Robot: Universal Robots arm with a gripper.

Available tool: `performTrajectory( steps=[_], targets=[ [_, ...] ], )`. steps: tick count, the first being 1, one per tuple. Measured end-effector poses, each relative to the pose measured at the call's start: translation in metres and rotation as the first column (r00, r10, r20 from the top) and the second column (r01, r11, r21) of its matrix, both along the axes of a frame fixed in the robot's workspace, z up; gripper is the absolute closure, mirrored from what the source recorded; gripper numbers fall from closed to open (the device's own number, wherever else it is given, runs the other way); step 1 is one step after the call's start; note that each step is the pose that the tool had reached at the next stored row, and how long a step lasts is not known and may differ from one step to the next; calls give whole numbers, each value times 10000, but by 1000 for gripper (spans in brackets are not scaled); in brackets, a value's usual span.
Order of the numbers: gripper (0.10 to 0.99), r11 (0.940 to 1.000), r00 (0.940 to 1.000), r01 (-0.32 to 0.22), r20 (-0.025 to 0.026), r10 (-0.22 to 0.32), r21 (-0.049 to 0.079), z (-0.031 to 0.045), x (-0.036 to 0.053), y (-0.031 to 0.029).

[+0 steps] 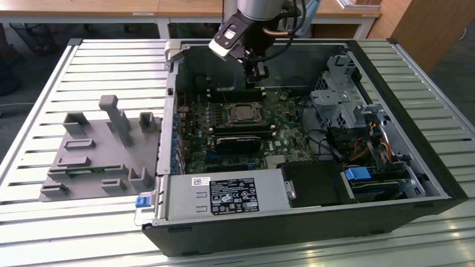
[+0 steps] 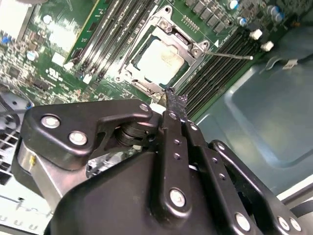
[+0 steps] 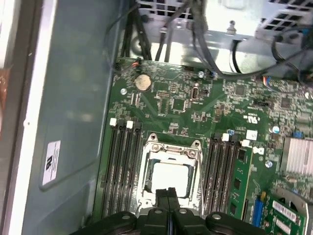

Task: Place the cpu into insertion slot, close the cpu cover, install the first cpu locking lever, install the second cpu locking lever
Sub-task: 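Install the first cpu locking lever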

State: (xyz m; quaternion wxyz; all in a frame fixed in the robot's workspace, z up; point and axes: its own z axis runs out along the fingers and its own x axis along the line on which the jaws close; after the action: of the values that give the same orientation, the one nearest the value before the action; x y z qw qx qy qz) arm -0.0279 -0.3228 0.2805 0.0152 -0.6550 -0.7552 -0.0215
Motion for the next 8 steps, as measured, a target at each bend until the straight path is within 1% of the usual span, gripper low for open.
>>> performTrajectory(
  steps=[3,8],
  targets=[
    [969,9996,9996,-295,0,295,0,0,0,0],
    [969,9988,9988,-499,0,499,0,0,0,0]
  ],
)
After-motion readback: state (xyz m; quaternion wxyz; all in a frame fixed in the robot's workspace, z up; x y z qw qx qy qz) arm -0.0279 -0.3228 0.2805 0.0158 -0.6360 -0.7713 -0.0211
